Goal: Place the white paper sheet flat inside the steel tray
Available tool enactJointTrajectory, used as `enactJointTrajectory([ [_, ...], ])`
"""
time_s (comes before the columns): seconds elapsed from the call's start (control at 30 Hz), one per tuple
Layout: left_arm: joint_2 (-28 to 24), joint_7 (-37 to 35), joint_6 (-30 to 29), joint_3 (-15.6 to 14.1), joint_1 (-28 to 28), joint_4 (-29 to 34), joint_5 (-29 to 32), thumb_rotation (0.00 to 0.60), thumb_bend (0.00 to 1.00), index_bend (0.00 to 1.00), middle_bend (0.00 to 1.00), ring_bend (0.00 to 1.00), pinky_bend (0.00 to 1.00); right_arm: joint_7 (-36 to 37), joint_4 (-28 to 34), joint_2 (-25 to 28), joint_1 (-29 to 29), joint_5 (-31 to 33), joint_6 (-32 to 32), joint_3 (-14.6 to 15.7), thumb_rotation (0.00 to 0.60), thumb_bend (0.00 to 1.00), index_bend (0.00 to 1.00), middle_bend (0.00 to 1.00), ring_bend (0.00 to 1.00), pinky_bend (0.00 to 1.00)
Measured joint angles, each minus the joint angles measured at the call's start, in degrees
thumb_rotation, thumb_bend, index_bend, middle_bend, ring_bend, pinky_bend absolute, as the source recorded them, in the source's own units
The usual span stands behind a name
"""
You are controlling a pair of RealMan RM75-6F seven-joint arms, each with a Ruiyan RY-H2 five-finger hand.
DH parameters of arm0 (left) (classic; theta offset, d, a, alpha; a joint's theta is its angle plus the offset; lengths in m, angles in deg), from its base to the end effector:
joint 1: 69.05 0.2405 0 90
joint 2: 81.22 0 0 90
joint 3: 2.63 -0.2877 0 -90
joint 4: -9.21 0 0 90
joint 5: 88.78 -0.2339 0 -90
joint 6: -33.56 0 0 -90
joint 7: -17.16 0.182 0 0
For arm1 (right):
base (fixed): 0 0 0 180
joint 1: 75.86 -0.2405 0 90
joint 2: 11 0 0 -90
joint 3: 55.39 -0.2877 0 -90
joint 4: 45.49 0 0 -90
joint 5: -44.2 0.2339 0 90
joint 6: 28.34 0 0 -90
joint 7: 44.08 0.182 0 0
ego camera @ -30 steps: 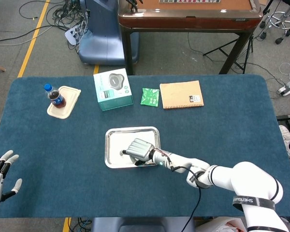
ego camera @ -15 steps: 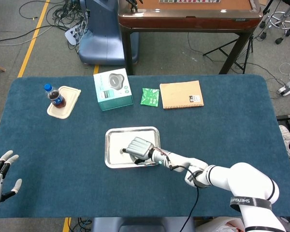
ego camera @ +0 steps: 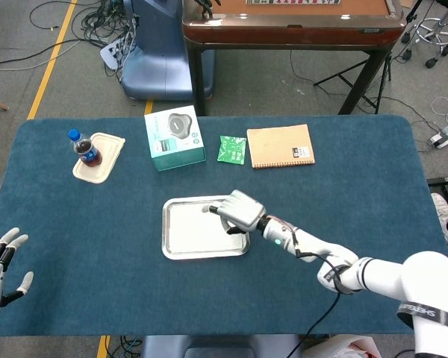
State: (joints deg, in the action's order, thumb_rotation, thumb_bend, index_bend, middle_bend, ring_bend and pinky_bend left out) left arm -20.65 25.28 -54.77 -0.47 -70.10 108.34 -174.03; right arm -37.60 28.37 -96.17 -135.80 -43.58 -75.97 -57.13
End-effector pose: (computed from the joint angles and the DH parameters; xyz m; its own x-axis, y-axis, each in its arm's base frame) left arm -0.3407 0.1964 0.1688 0.4735 -0.0059 0.8808 0.8793 0.0611 -0.4723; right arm -0.0846 -0.4349 -0.0621 0.6231 -0.2048 0.7549 -0.5823 -0.7658 0.2729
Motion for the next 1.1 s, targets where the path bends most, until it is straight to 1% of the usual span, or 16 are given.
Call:
enactJointTrajectory([
  [0.1, 0.2, -0.2, 0.4, 0.2, -0.3, -0.4, 0.2, 0.600, 0.31, 0.20, 0.12, 0.15, 0.11, -5.5, 3.5, 3.3, 3.9, 2.9, -4.1, -0.6, 0.351, 1.00, 0.24, 0.98, 0.99, 1.00],
  [0.17, 0.4, -0.5, 0.9, 0.5, -0.7, -0.7, 0.4, 0.600, 0.31, 0.20, 0.12, 0.15, 0.11, -8.8, 6.2, 5.5, 6.6, 5.1, -6.7, -1.0, 0.351, 0.97, 0.24, 0.94, 0.96, 1.00],
  [0.27, 0.8, -0.8, 1.5, 0.8, -1.3, -1.3, 0.7, 0.600, 0.31, 0.20, 0.12, 0.15, 0.11, -13.5, 10.5, 9.1, 11.0, 8.5, -11.5, -1.5, 0.351, 0.86, 0.24, 0.84, 0.86, 1.00],
  [0.33, 1.0, -1.0, 1.9, 0.9, -1.6, -1.6, 0.9, 0.600, 0.31, 0.20, 0.12, 0.15, 0.11, -15.8, 13.0, 11.0, 13.7, 10.2, -14.7, -1.8, 0.352, 0.75, 0.24, 0.76, 0.77, 0.98],
  [0.43, 1.2, -1.0, 2.7, 1.1, -2.1, -2.0, 1.4, 0.600, 0.31, 0.20, 0.12, 0.15, 0.11, -18.7, 15.2, 13.1, 17.7, 11.8, -19.4, -1.9, 0.350, 0.60, 0.24, 0.67, 0.66, 0.90],
  [0.47, 1.2, -1.0, 2.9, 1.2, -2.2, -2.1, 1.6, 0.600, 0.31, 0.20, 0.12, 0.15, 0.11, -19.6, 15.9, 13.8, 19.0, 12.3, -20.7, -1.9, 0.351, 0.57, 0.24, 0.64, 0.63, 0.87],
  [0.5, 1.3, -1.1, 3.0, 1.3, -2.3, -2.2, 1.8, 0.600, 0.31, 0.20, 0.12, 0.15, 0.11, -20.7, 16.9, 14.7, 20.7, 13.1, -22.3, -1.8, 0.351, 0.55, 0.24, 0.61, 0.59, 0.84],
  [0.6, 1.6, -1.1, 3.4, 1.5, -2.7, -2.4, 2.2, 0.600, 0.31, 0.20, 0.12, 0.15, 0.11, -22.4, 19.4, 17.1, 24.5, 14.9, -24.7, -1.2, 0.353, 0.50, 0.23, 0.50, 0.46, 0.70],
  [0.67, 1.7, -0.8, 3.5, 1.6, -2.8, -2.5, 2.3, 0.600, 0.31, 0.20, 0.12, 0.15, 0.11, -22.5, 20.6, 18.2, 26.5, 15.8, -25.8, -0.8, 0.353, 0.48, 0.19, 0.42, 0.37, 0.59],
  [0.73, 2.0, -0.4, 3.5, 1.7, -2.9, -2.5, 2.4, 0.600, 0.31, 0.20, 0.12, 0.14, 0.10, -21.8, 21.7, 19.4, 29.1, 16.5, -27.2, -0.3, 0.354, 0.48, 0.13, 0.32, 0.27, 0.45],
  [0.83, 2.3, 0.3, 3.7, 1.9, -3.2, -2.4, 2.9, 0.600, 0.31, 0.20, 0.12, 0.14, 0.09, -20.4, 22.7, 20.8, 32.8, 17.2, -29.1, 0.7, 0.354, 0.47, 0.06, 0.22, 0.16, 0.31],
  [0.9, 2.5, 0.6, 3.7, 2.0, -3.4, -2.3, 3.0, 0.600, 0.31, 0.20, 0.12, 0.14, 0.09, -19.8, 23.2, 21.7, 35.1, 17.4, -30.6, 1.4, 0.355, 0.47, 0.04, 0.19, 0.13, 0.28],
  [1.1, 3.3, 1.2, 3.5, 2.0, -3.5, -2.2, 2.9, 0.600, 0.31, 0.20, 0.12, 0.15, 0.09, -19.5, 23.9, 22.7, 40.6, 16.6, -35.0, 2.8, 0.355, 0.47, 0.04, 0.20, 0.13, 0.28],
])
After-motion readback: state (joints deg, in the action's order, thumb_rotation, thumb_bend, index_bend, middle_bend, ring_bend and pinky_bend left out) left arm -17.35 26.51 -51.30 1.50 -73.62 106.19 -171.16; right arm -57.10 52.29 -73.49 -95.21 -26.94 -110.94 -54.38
